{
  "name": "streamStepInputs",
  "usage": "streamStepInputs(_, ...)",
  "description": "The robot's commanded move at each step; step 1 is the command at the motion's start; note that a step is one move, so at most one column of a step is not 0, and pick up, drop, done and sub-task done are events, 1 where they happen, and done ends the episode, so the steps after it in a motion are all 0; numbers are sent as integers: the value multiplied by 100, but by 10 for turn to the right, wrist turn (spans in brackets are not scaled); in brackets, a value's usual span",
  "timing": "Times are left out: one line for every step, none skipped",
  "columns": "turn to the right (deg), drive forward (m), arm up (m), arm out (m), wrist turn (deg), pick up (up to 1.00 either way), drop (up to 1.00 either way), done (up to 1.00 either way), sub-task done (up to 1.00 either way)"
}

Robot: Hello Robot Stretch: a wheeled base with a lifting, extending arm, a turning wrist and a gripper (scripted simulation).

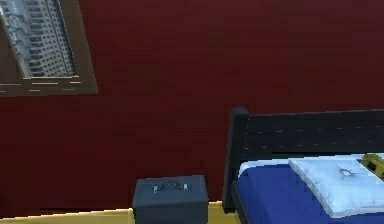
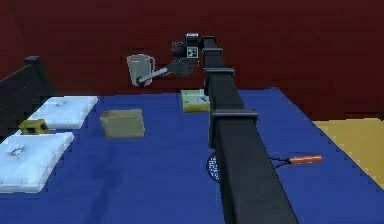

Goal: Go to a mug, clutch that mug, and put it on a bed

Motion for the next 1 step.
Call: streamStepInputs(0, 0, -26, 0, 0, 0, 0, 0, 0)
